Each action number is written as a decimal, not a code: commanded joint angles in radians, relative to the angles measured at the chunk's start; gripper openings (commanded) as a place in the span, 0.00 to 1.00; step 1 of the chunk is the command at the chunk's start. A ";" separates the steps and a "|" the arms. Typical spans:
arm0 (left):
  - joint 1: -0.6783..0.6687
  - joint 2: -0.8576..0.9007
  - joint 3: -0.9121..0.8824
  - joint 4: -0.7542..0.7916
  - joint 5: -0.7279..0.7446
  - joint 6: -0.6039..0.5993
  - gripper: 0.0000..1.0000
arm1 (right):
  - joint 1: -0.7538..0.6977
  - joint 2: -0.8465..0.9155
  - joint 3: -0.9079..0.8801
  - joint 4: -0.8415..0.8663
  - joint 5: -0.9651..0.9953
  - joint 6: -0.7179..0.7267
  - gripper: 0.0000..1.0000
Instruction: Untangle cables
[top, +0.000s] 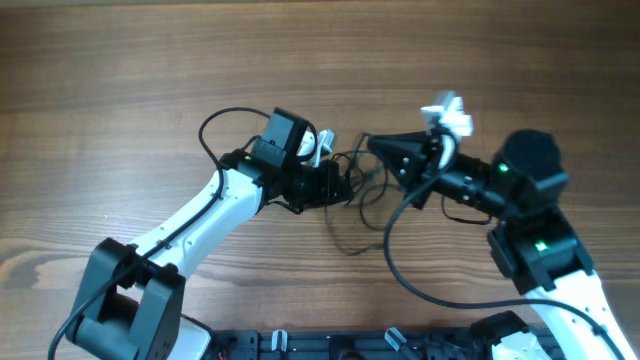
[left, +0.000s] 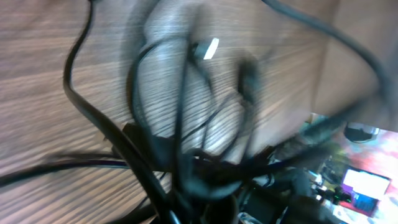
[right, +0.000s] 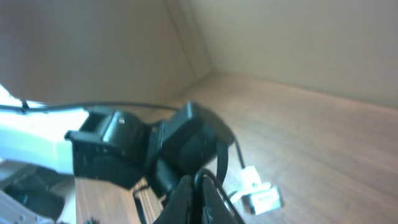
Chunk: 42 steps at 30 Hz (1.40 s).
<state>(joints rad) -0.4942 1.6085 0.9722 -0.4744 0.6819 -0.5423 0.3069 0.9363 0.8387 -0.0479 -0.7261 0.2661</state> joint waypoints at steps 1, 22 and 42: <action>0.009 0.004 -0.003 -0.125 -0.336 -0.060 0.04 | -0.074 -0.082 0.017 0.053 -0.017 0.053 0.04; 0.344 0.004 -0.003 -0.243 0.745 0.844 0.04 | -0.507 0.018 0.017 -0.622 0.386 0.206 0.28; 0.245 0.003 -0.003 -0.201 -0.042 0.041 0.43 | -0.496 0.338 0.017 -0.667 -0.133 -0.143 0.38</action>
<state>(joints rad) -0.1722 1.6077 0.9676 -0.7185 0.6033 -0.5125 -0.1982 1.2644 0.8421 -0.7029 -0.7628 0.2016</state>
